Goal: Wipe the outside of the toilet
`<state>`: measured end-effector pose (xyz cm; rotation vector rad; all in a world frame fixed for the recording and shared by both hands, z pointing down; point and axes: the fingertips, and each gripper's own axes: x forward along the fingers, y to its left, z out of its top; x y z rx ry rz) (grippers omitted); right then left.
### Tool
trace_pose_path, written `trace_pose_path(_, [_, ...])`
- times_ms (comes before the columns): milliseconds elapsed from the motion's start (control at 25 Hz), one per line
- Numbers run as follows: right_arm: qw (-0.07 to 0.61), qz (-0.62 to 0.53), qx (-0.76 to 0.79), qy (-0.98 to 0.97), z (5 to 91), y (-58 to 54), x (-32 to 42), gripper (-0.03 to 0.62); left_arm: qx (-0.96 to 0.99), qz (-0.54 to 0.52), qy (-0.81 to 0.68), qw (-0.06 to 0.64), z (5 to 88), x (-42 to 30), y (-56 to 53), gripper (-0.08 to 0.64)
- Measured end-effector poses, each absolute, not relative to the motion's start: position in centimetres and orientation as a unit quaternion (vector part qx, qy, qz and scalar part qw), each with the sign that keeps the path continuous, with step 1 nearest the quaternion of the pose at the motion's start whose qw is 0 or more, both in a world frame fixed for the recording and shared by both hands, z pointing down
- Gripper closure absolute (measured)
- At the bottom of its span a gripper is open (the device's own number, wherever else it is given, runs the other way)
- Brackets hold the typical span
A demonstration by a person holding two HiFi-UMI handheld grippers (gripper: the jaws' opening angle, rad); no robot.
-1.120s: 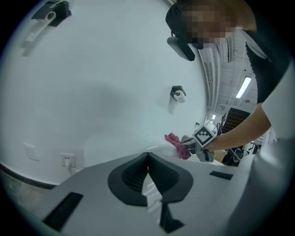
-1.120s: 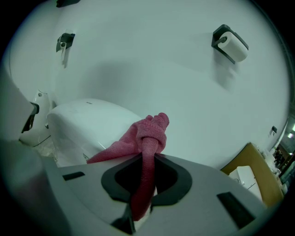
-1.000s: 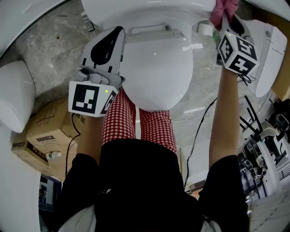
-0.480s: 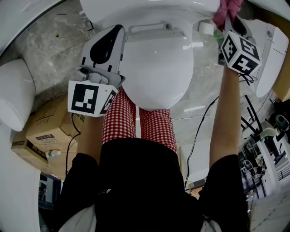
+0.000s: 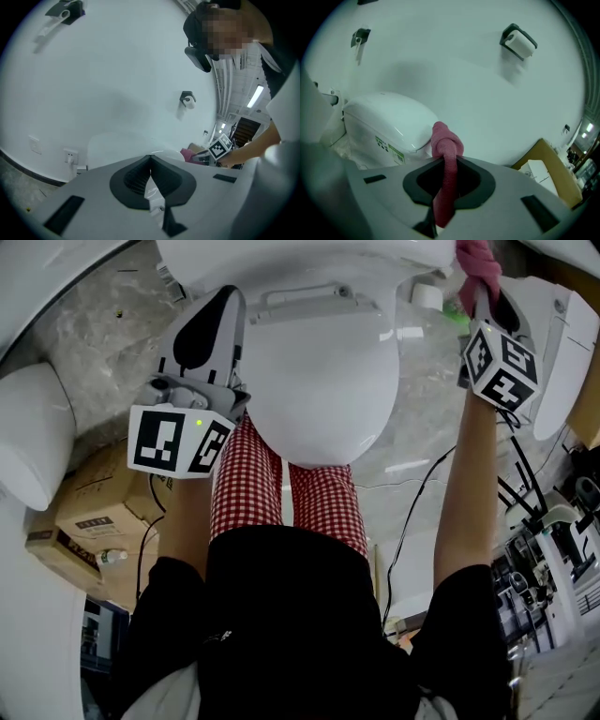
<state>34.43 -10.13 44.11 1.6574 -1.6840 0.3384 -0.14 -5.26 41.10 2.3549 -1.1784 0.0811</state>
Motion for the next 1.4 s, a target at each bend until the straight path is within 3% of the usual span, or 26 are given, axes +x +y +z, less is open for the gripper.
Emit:
trace_pose_path(200, [0.293,0.144,0.678,-0.659,42.0,-8.4,35.4,0.537,0.875,0.057,-0.428,0.218,40.7,1.4,-4.5,0.551])
trace_pose_path(880, [0.180,0.104,0.701,-0.682,35.3,0.1,40.2,0.537,0.874,0.026,-0.450,0.181,37.6,7.0,0.4,0.551])
trace_pose_path(1400, [0.091,0.079,0.584,-0.803,33.6,2.6,31.0,0.537,0.844,0.024,-0.511,0.161,36.0,6.3,6.9,0.551])
